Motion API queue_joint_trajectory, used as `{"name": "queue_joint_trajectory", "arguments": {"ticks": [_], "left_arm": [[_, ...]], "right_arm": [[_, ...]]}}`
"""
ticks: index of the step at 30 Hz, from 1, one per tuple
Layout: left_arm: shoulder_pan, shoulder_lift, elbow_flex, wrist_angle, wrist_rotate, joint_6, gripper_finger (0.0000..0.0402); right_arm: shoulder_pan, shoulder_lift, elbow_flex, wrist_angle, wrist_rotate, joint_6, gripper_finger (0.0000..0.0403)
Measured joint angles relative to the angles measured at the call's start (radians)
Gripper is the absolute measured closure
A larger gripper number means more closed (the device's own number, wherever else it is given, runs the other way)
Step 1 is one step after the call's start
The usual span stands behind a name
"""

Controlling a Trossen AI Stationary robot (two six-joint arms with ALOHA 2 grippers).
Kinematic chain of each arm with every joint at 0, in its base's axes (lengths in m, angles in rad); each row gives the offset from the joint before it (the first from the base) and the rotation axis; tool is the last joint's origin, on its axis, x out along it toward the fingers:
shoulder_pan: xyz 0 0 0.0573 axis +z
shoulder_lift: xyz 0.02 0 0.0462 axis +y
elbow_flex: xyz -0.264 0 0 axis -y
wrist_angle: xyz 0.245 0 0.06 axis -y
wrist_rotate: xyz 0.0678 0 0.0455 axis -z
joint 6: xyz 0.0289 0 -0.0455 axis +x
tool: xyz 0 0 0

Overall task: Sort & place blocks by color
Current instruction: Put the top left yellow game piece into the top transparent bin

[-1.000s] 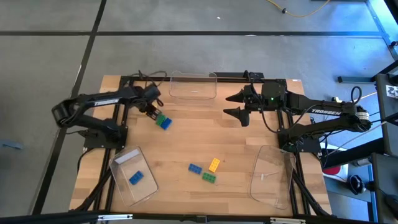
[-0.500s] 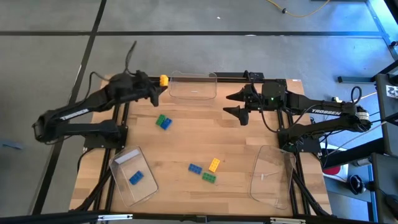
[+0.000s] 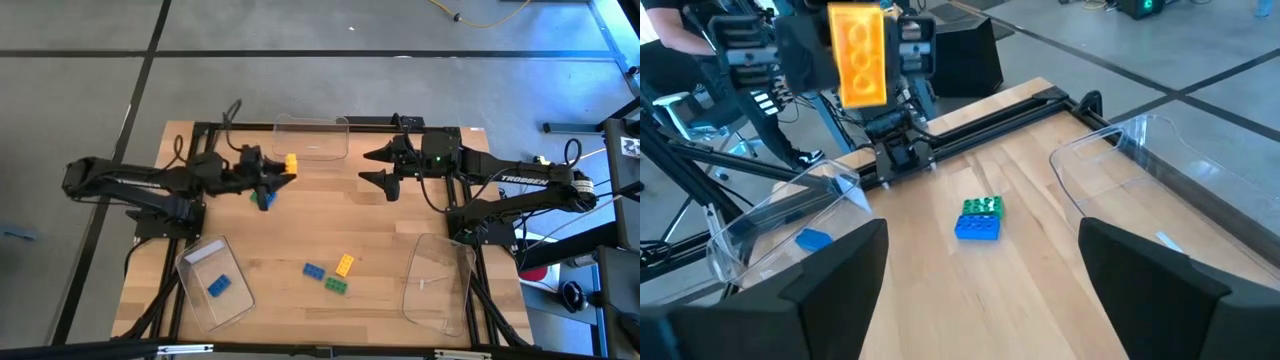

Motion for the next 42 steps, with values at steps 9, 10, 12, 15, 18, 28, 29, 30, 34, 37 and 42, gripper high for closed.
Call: {"name": "queue_joint_trajectory", "arguments": {"ticks": [9, 10, 12, 15, 18, 28, 29, 30, 34, 37, 42], "left_arm": [[-0.007, 0.035, 0.000, 0.028, -0.002, -0.013, 0.0274], [-0.007, 0.034, 0.000, 0.027, -0.002, -0.012, 0.0274], [-0.006, 0.029, 0.000, 0.025, -0.002, -0.011, 0.0274], [-0.006, 0.028, 0.001, 0.025, -0.002, -0.011, 0.0274], [-0.006, 0.029, 0.001, 0.024, 0.006, -0.011, 0.0274], [0.159, 0.053, 0.129, -0.178, 0.058, -0.001, 0.0274], [0.197, 0.068, 0.163, -0.238, 0.076, 0.007, 0.0274], [0.233, 0.088, 0.202, -0.297, 0.098, 0.013, 0.0274], [0.371, 0.208, 0.376, -0.519, 0.183, 0.052, 0.0274], [0.445, 0.334, 0.504, -0.659, 0.190, 0.087, 0.0274], [0.522, 0.547, 0.658, -0.765, 0.190, 0.086, 0.0274]], "right_arm": [[0.000, 0.000, 0.000, 0.005, 0.000, -0.001, 0.0072], [0.000, 0.000, 0.000, 0.005, 0.000, 0.000, 0.0072], [0.000, 0.000, 0.000, 0.005, 0.000, 0.000, 0.0072], [0.000, 0.000, 0.000, 0.005, 0.000, 0.000, 0.0072], [0.000, 0.000, 0.000, 0.005, 0.000, 0.000, 0.0072], [0.000, 0.000, 0.000, 0.005, 0.006, 0.000, 0.0072], [0.000, 0.000, 0.000, 0.005, 0.010, 0.000, 0.0072], [0.000, 0.000, 0.000, 0.005, 0.015, 0.000, 0.0072], [0.000, 0.000, 0.000, 0.005, 0.034, 0.000, 0.0072], [0.000, 0.000, 0.000, 0.005, 0.034, 0.000, 0.0072], [0.000, 0.000, 0.000, 0.005, 0.034, 0.000, 0.0072]]}}
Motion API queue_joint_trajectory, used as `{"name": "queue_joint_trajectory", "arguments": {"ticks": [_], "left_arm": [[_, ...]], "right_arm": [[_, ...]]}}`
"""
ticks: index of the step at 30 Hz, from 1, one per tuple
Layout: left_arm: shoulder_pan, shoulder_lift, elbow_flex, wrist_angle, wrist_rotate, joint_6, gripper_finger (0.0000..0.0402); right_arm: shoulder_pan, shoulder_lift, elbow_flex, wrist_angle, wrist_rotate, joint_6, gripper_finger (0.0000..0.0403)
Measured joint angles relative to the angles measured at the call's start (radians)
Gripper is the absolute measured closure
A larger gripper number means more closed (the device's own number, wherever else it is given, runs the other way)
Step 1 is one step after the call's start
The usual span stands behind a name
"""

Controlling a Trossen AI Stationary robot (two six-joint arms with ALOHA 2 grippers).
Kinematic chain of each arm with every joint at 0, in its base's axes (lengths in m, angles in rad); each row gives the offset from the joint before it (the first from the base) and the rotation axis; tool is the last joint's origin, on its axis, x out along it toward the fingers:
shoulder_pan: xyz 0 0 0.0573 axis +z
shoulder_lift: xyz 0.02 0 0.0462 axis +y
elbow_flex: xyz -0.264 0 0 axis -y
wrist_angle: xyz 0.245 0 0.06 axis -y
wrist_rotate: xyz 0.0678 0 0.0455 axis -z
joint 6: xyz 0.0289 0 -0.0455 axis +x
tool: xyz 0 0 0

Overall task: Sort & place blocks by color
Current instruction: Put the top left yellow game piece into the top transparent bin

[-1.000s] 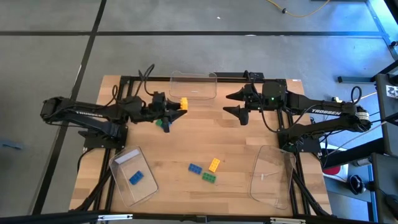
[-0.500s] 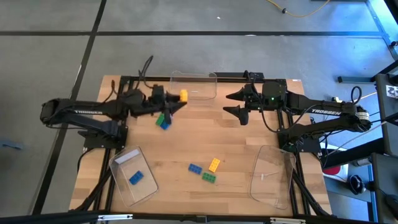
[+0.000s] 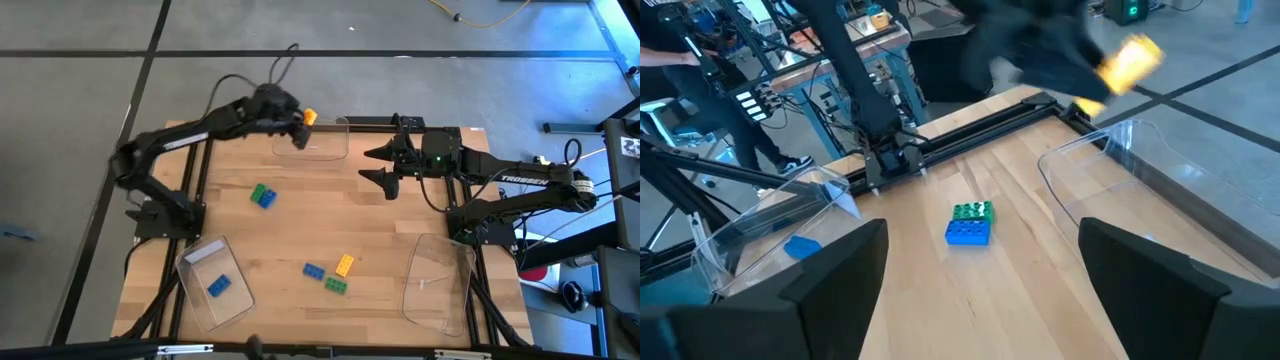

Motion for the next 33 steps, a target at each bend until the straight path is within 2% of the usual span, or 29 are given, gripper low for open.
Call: {"name": "queue_joint_trajectory", "arguments": {"ticks": [4, 9, 12, 17, 23, 28, 33], "left_arm": [[0.019, 0.154, 0.060, 0.002, -0.001, -0.065, 0.0274], [0.019, 0.301, 0.071, 0.103, 0.016, -0.221, 0.0274], [0.019, 0.363, 0.071, 0.171, 0.071, -0.285, 0.0274], [0.025, 0.442, 0.071, 0.152, 0.063, -0.354, 0.0274], [0.032, 0.481, 0.071, 0.051, 0.042, -0.367, 0.0274], [0.030, 0.481, 0.071, 0.043, 0.008, -0.340, 0.0271], [0.032, 0.481, 0.071, 0.042, 0.019, -0.339, 0.0218]], "right_arm": [[0.000, 0.000, 0.000, 0.000, 0.001, 0.001, 0.0072], [0.000, 0.000, 0.000, 0.000, 0.002, 0.006, 0.0072], [0.000, 0.000, 0.000, 0.000, 0.002, 0.007, 0.0072], [0.000, 0.000, 0.000, 0.000, 0.002, 0.007, 0.0072], [0.000, 0.000, 0.000, -0.001, 0.002, 0.029, 0.0072], [0.001, 0.000, 0.000, -0.001, 0.002, 0.033, 0.0072], [0.001, 0.000, 0.000, -0.001, 0.002, 0.034, 0.0072]]}}
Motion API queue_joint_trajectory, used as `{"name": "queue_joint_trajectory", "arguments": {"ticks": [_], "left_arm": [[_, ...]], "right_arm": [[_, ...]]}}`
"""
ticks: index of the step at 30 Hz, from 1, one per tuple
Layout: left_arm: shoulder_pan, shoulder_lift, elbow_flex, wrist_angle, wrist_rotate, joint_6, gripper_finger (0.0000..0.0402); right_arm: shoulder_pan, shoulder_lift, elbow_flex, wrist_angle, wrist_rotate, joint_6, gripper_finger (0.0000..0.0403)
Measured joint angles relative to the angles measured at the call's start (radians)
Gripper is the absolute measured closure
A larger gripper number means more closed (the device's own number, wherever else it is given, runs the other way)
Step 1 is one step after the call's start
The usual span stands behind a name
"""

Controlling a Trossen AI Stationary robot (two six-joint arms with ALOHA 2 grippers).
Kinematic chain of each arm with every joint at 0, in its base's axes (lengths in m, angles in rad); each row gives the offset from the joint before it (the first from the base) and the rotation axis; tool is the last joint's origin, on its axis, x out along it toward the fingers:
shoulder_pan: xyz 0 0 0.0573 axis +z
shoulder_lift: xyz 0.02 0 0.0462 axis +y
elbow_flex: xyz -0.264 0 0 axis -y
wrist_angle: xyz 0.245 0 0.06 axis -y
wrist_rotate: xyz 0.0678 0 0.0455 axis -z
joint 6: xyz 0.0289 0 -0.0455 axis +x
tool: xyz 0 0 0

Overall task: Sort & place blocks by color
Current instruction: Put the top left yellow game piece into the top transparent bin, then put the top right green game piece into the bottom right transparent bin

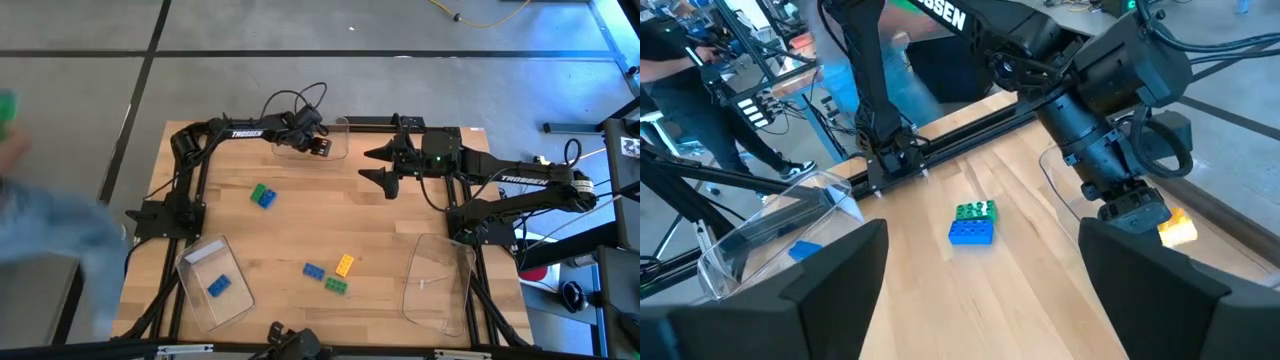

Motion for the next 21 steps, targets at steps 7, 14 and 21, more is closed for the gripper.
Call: {"name": "queue_joint_trajectory", "arguments": {"ticks": [7, 14, 21], "left_arm": [[0.005, -0.005, -0.001, 0.000, 0.026, 0.049, 0.0189], [0.041, -0.127, -0.002, 0.025, 0.084, 0.113, 0.0185], [-0.005, -0.380, -0.011, 0.033, 0.159, 0.302, 0.0188]], "right_arm": [[0.000, 0.000, 0.000, 0.000, 0.000, 0.000, 0.0072], [-0.001, 0.000, 0.000, 0.000, 0.000, -0.004, 0.0072], [-0.001, 0.000, 0.000, 0.001, 0.000, -0.005, 0.0072]]}}
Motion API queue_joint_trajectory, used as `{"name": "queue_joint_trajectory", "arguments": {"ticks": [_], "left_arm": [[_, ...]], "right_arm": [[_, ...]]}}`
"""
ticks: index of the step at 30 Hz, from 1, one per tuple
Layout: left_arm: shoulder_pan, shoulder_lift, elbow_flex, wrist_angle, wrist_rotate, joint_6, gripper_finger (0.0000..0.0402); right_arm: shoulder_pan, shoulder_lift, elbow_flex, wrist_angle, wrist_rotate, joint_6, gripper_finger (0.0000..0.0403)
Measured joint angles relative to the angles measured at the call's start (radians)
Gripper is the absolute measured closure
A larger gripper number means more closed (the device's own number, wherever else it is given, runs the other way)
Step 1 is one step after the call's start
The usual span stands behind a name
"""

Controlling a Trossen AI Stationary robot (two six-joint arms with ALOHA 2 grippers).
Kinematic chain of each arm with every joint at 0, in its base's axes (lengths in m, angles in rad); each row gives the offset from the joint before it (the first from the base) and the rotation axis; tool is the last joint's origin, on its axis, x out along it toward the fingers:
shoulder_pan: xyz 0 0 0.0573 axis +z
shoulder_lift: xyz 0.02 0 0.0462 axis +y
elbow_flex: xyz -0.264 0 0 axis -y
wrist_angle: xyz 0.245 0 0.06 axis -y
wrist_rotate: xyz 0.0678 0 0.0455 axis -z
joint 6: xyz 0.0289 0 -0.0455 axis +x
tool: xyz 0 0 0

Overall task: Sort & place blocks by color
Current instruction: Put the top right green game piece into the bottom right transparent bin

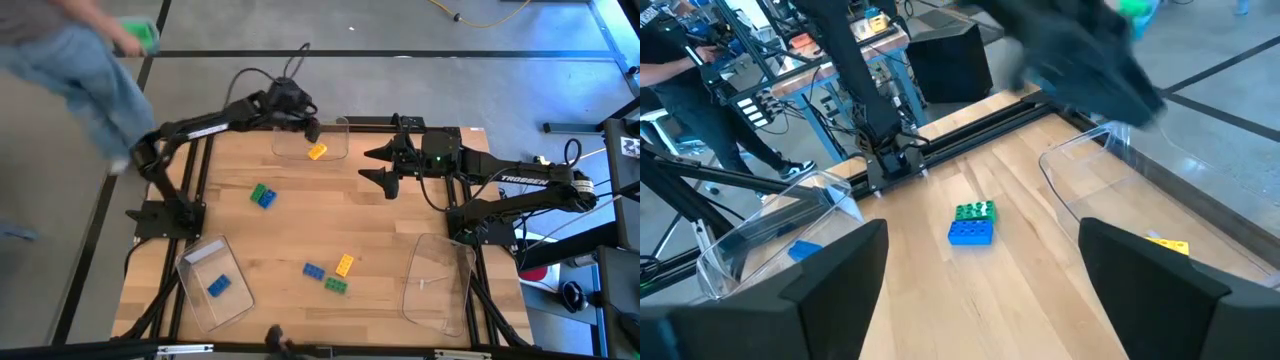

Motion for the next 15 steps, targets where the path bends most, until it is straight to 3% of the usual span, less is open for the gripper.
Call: {"name": "queue_joint_trajectory", "arguments": {"ticks": [5, 15], "left_arm": [[-0.122, -0.215, -0.141, 0.137, 0.009, 0.014, 0.0188], [-0.363, -0.605, -0.672, 0.774, -0.073, -0.040, 0.0188]], "right_arm": [[0.001, 0.000, 0.000, 0.000, 0.000, 0.001, 0.0072], [0.000, 0.000, 0.000, 0.019, -0.001, 0.001, 0.0072]]}}
